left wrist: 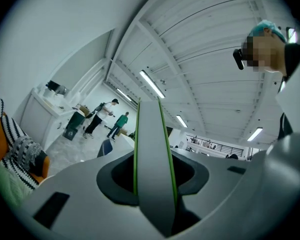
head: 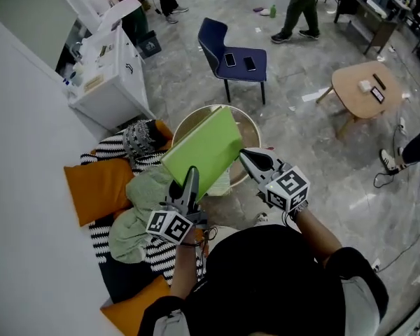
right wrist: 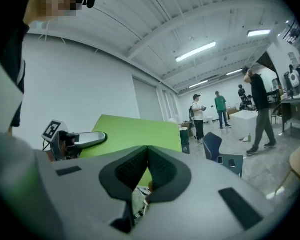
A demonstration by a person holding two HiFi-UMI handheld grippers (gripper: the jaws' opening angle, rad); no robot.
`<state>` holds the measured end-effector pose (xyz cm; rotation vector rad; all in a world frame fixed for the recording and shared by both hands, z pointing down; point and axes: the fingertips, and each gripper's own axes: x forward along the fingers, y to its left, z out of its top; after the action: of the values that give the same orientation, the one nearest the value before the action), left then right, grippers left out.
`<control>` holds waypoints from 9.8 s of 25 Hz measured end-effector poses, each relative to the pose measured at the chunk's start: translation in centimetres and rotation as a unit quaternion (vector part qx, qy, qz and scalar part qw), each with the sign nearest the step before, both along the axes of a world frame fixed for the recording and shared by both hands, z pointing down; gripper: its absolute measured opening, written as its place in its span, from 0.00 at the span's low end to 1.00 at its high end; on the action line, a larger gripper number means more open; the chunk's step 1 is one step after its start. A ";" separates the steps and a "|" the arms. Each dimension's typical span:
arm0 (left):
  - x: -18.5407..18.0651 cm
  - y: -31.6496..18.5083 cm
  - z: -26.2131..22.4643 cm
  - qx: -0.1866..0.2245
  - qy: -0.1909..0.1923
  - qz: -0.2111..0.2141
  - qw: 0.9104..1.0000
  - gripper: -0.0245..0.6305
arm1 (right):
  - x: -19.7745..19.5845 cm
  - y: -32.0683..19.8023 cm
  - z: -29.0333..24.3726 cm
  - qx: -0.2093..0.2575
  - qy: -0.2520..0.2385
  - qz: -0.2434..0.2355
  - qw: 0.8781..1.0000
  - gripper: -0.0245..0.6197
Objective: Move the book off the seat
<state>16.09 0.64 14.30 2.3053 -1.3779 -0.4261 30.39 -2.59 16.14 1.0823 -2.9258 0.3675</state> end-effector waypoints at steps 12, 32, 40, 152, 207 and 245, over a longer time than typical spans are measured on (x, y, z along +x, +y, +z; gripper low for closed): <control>13.6 -3.3 1.1 -0.015 0.009 0.128 0.992 0.26 | 13.7 -0.1 0.2 -0.006 -0.007 0.132 0.991 0.06; 16.6 -18.3 2.6 -0.024 0.040 0.168 0.985 0.26 | 16.1 -12.7 -0.7 0.004 0.004 0.174 0.985 0.06; 13.0 -21.9 3.6 -0.037 0.046 0.124 0.991 0.26 | 13.4 -17.3 0.2 -0.005 0.010 0.136 0.991 0.06; 19.2 -9.7 70.1 -0.165 0.452 -0.581 0.656 0.36 | 8.4 -19.3 48.2 -0.211 0.208 -0.487 0.822 0.06; 14.6 -11.9 35.8 -0.125 -0.055 -0.553 0.822 0.05 | 5.3 -17.6 32.7 -0.137 0.088 -0.454 0.876 0.06; 21.6 -16.4 -7.8 0.067 -0.203 -0.511 0.833 0.05 | 9.0 -20.2 -8.8 0.016 -0.129 -0.445 0.886 0.06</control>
<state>37.72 -15.79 6.54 1.5765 -2.8373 -0.3251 39.36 -22.76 7.32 -0.4104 -3.2324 0.4391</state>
